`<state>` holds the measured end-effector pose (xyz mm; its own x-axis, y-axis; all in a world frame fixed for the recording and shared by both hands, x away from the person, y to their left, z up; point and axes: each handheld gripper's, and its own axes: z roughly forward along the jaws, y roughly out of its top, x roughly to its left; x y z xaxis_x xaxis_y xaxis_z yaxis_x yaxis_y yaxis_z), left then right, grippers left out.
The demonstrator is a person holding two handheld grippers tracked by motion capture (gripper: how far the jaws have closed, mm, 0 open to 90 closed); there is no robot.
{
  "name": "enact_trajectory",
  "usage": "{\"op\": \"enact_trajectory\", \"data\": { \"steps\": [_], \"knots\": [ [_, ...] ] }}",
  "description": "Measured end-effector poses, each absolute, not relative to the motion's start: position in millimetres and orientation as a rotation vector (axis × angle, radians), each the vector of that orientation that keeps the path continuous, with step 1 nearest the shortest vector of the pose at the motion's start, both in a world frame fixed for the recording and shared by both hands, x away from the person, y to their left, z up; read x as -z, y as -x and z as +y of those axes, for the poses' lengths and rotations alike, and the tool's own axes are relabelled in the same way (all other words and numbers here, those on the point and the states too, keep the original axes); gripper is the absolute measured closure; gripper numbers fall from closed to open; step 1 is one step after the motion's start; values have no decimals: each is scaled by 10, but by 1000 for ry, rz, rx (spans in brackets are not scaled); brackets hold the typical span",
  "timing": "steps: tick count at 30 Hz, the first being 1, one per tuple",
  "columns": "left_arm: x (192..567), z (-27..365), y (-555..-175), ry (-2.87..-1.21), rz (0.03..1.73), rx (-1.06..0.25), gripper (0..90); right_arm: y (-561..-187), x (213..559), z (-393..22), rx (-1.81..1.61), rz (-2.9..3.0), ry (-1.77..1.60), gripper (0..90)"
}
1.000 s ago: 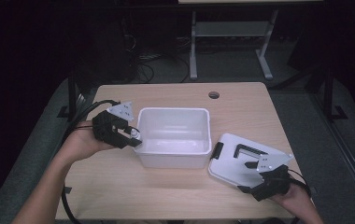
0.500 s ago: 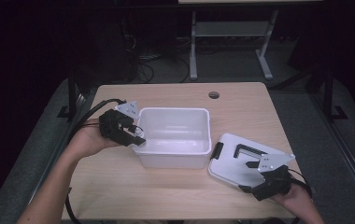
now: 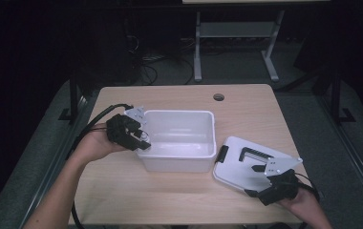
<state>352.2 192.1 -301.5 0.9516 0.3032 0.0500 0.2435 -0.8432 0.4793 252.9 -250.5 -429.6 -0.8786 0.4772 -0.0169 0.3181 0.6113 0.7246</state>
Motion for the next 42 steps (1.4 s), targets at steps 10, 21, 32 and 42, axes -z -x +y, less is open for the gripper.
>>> {"op": "enact_trajectory", "data": {
  "steps": [10,21,32,42],
  "knots": [
    [3116,1933,-3562,-2604,412,-159,597,-2521,4294,-2517,-1125,2624,-661,159],
    [3250,1956,-3592,-2607,432,-149,596,-2521,4313,-2496,-1113,2636,-652,159],
    [3328,1898,-3607,-2618,431,-151,596,-2515,4320,-2498,-1116,2637,-647,159],
    [3388,1861,-3629,-2637,442,-144,596,-2513,4327,-2496,-1117,2640,-646,159]
  ]
}}
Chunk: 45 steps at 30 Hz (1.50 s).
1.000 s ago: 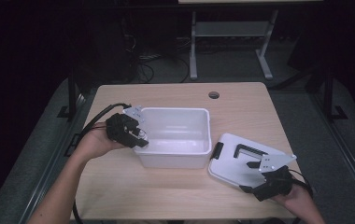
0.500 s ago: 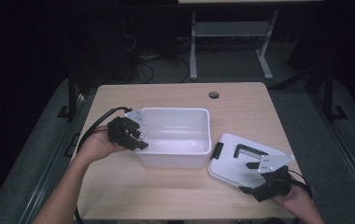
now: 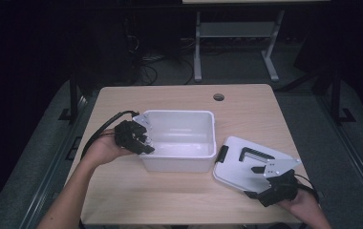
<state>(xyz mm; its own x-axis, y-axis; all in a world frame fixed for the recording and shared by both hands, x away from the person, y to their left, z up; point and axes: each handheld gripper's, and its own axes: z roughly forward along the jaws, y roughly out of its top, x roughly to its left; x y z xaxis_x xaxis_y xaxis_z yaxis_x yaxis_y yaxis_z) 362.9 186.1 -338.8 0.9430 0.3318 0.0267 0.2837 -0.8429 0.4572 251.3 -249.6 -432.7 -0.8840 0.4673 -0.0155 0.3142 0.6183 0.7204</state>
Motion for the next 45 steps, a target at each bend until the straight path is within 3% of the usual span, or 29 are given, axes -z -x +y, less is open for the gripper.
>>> {"op": "enact_trajectory", "data": {
  "steps": [31,45],
  "knots": [
    [3428,1856,-3668,-2657,460,-188,594,-2508,4327,-2503,-1120,2638,-644,159],
    [3242,1922,-3579,-2612,449,-204,576,-2514,4336,-2495,-1108,2644,-641,159]
  ]
}}
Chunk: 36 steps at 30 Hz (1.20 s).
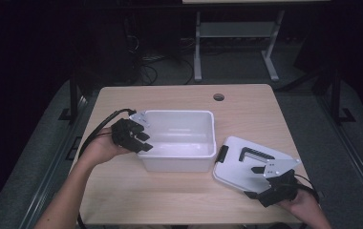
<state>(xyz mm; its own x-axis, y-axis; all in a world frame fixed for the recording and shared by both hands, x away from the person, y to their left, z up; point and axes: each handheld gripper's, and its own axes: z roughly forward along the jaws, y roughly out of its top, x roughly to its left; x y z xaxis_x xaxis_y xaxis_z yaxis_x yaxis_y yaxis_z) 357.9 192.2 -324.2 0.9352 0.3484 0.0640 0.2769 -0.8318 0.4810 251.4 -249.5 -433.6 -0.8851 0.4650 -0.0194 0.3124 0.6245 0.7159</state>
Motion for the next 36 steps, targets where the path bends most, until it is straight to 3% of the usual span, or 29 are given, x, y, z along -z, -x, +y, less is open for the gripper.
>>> {"op": "enact_trajectory", "data": {
  "steps": [22,36],
  "knots": [
    [2944,2207,-3288,-2594,457,-267,536,-2505,4331,-2475,-1093,2643,-645,159],
    [3010,2560,-3053,-2560,513,-311,494,-2493,4329,-2400,-1069,2660,-645,160]
  ]
}}
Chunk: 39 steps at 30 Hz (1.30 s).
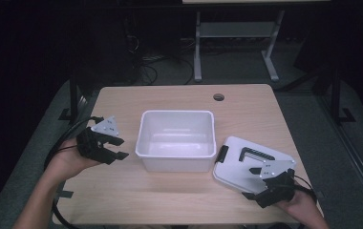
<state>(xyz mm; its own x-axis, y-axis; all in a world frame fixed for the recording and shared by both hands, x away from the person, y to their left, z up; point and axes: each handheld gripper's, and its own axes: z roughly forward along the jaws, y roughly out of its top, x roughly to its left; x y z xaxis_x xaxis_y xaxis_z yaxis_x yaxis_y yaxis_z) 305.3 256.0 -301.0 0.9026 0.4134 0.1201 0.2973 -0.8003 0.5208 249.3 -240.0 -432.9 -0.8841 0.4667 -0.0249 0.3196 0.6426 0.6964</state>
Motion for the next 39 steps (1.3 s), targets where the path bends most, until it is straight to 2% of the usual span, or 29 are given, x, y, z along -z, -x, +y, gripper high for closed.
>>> {"op": "enact_trajectory", "data": {
  "steps": [15,39],
  "knots": [
    [3347,2822,-2857,-2515,585,-318,459,-2519,4249,-2355,-1019,2671,-599,161],
    [3755,2951,-2720,-2458,621,-337,411,-2603,4041,-2348,-929,2686,-608,159]
  ]
}}
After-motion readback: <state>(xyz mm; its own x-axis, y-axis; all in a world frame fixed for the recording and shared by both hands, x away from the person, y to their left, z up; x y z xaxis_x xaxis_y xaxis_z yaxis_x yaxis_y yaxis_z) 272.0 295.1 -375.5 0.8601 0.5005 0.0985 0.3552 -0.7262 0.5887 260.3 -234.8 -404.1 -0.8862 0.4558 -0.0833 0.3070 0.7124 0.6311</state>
